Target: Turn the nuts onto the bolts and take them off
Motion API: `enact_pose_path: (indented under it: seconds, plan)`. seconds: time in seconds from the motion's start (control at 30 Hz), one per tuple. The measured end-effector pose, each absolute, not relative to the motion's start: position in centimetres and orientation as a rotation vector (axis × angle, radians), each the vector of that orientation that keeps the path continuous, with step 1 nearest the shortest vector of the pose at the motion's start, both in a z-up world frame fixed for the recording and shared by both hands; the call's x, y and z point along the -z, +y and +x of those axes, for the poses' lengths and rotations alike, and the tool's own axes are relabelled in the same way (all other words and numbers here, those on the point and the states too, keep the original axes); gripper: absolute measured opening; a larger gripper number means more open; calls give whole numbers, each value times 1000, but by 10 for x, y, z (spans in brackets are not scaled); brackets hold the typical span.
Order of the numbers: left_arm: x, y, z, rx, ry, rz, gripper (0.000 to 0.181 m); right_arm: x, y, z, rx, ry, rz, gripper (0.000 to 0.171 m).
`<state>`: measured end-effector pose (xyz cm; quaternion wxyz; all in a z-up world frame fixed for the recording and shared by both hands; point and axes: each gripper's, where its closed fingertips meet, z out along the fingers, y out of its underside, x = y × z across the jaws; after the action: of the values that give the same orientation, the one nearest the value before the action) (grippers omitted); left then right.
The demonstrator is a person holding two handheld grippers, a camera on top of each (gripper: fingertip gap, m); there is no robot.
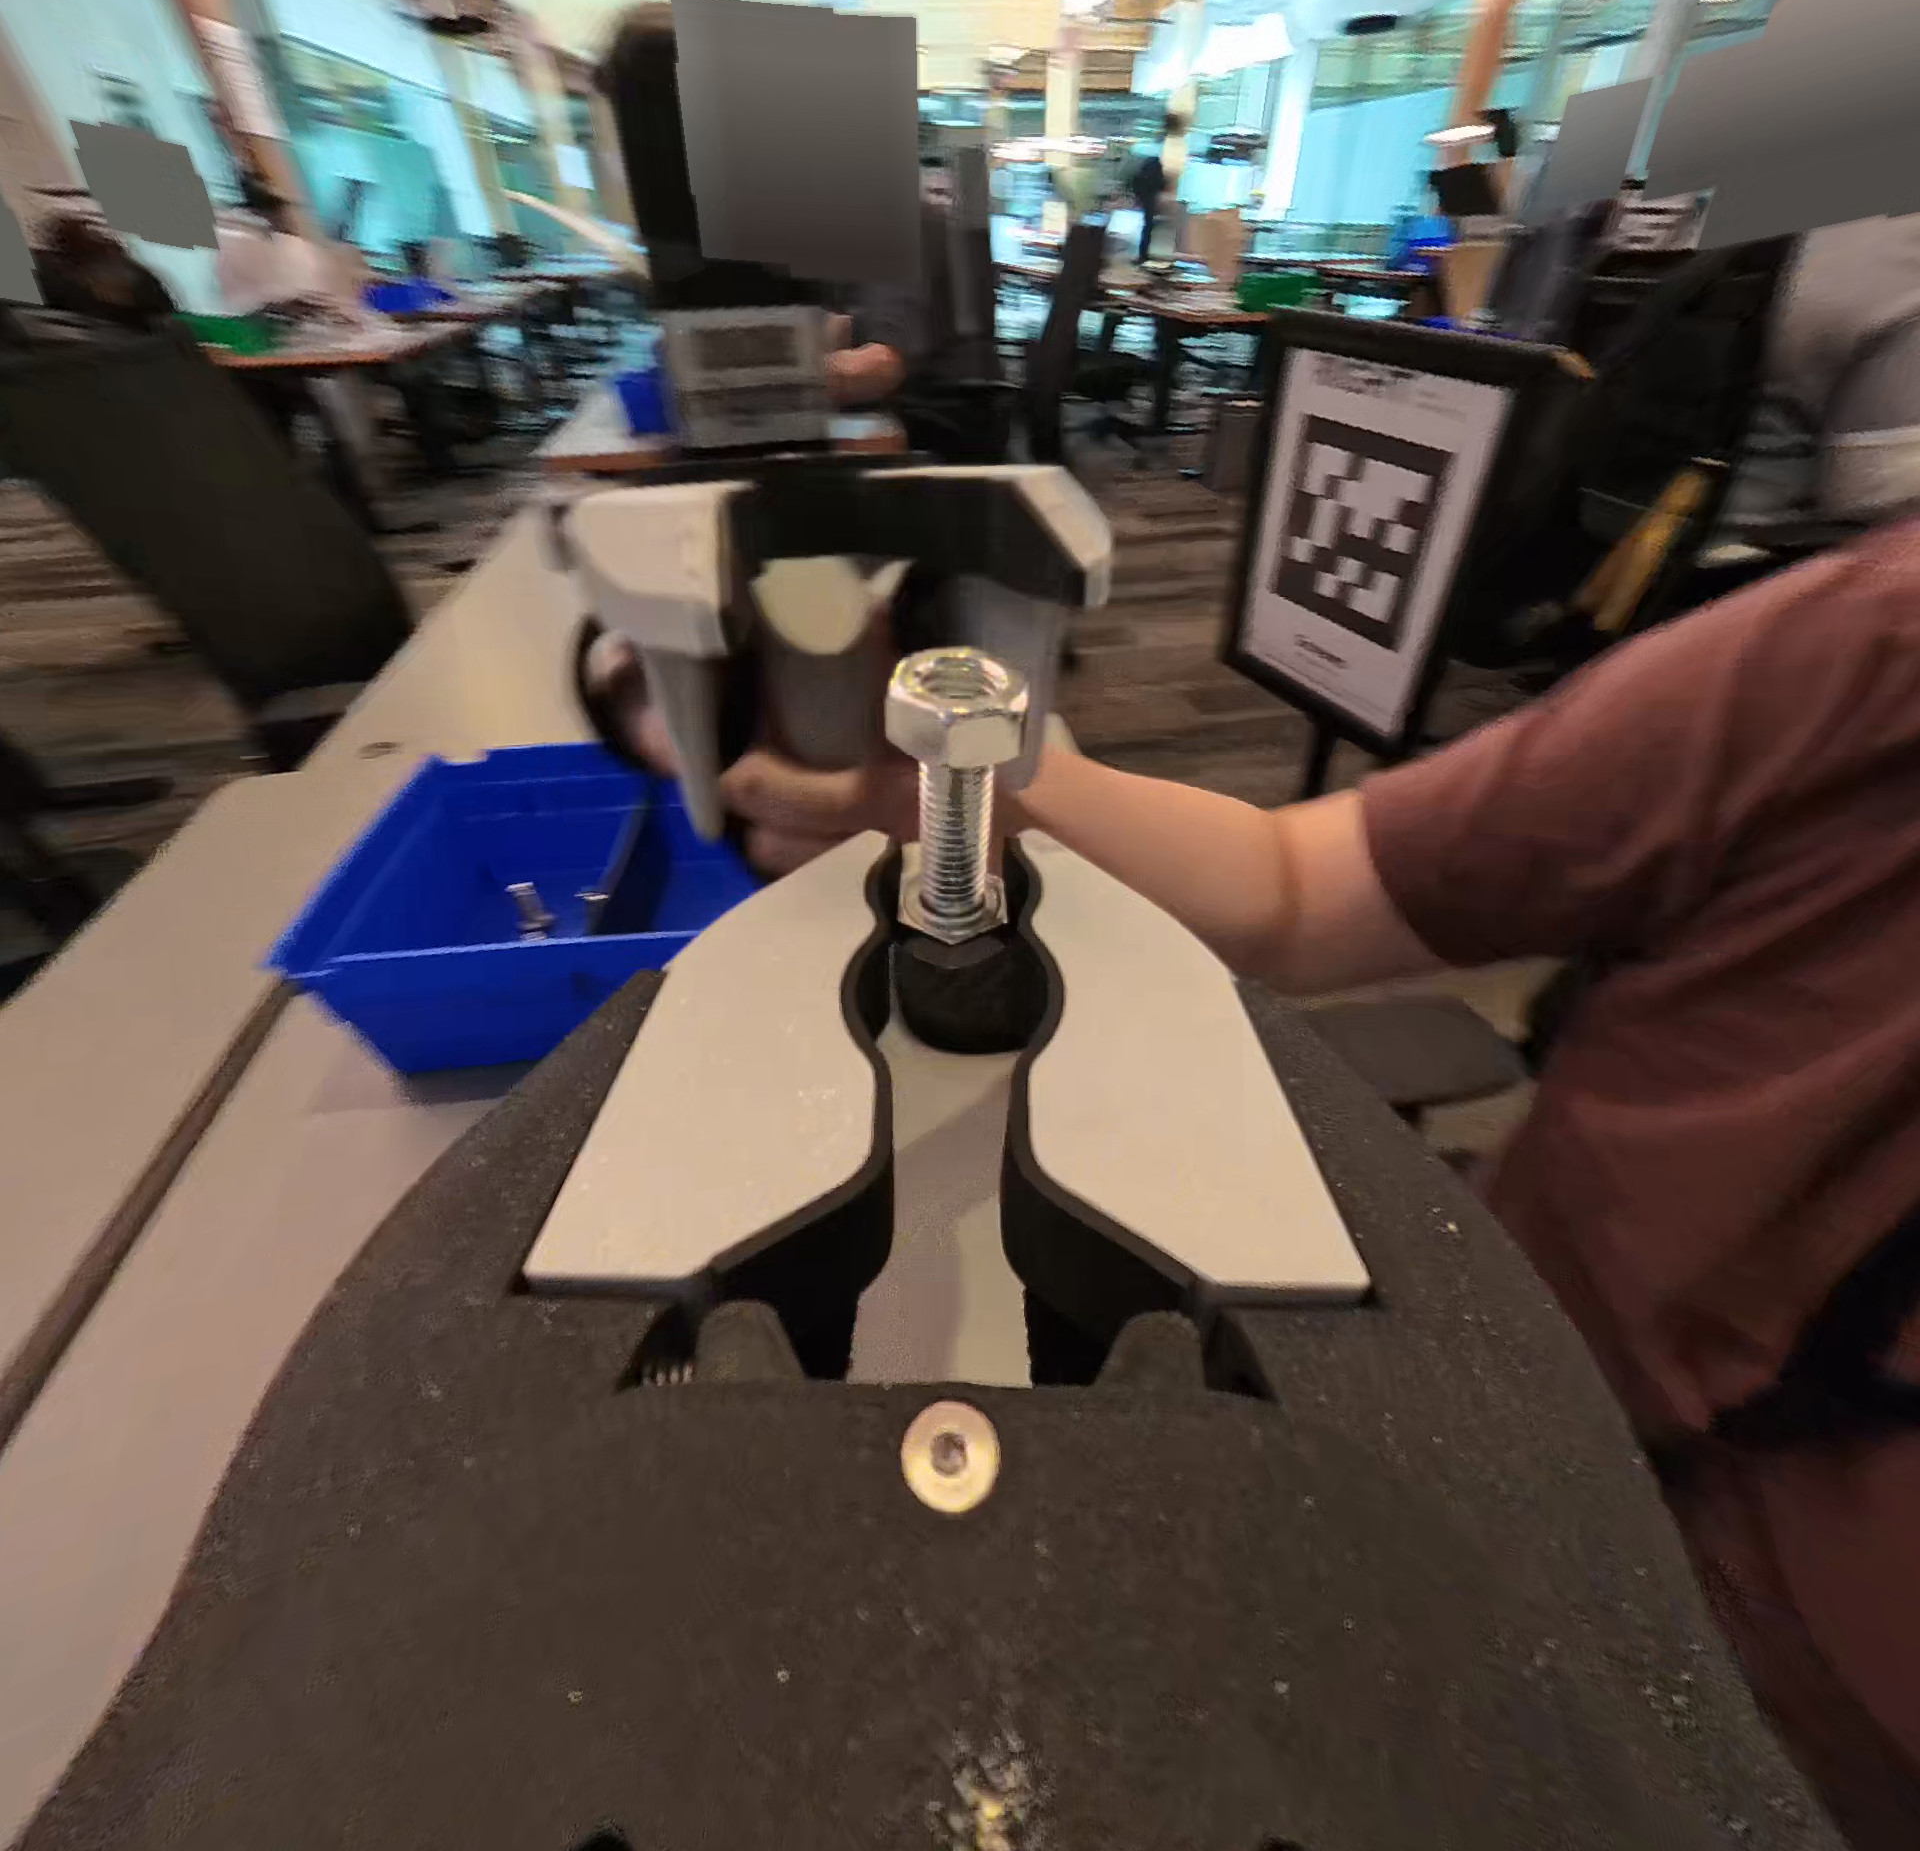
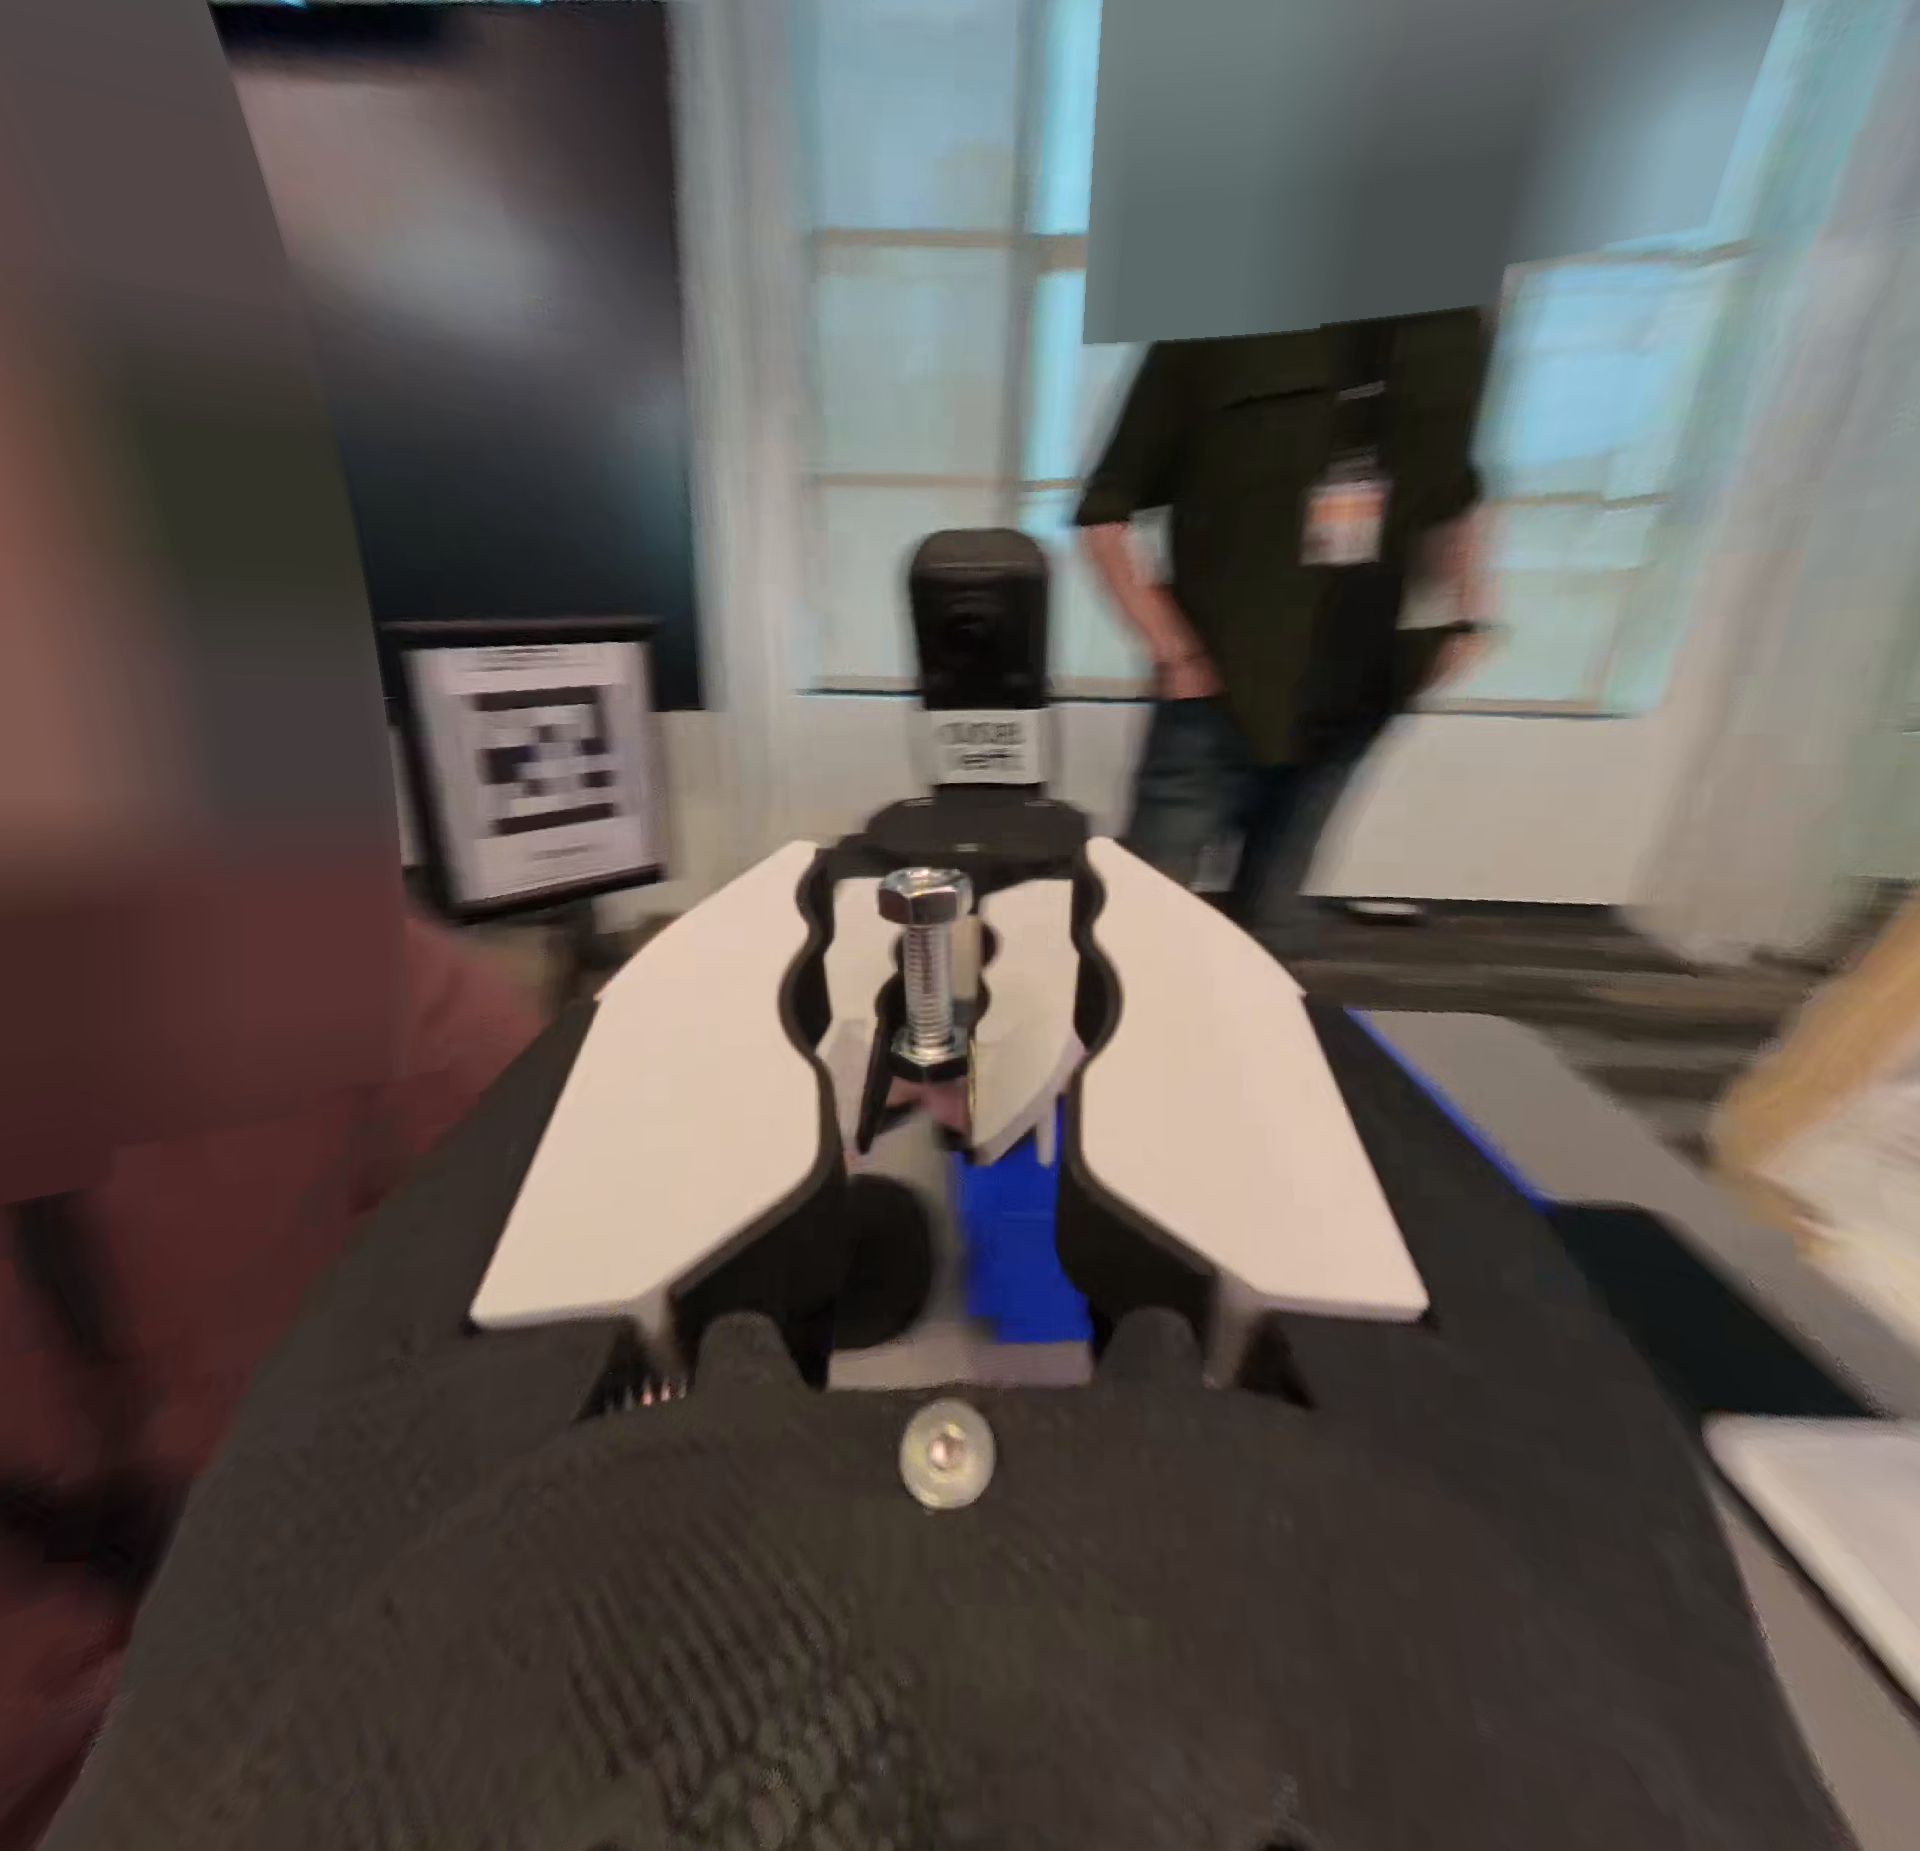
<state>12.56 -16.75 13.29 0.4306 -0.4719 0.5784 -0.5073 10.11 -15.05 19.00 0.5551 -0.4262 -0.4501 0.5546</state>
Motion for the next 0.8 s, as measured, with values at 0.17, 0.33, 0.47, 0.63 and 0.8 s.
enact_pose_path:
  seconds: [0.17,0.33,0.47,0.63,0.8]
  plan:
    - [-140,-121,121,986,1199,-1284,18,-194,-128,109,-782,-790,-1137,40]
    - [-140,-108,120,872,1122,-1322,18,-186,-118,91,-612,-763,-1236,38]
    - [-137,-109,122,866,1139,-1328,18,-178,-112,84,-606,-782,-1278,19]
    - [-134,-120,124,908,1220,-1310,18,-174,-124,81,-774,-926,-1267,19]
    - [-135,-170,125,1209,1447,-1179,18,-177,-171,92,-1289,-1239,-1040,20]
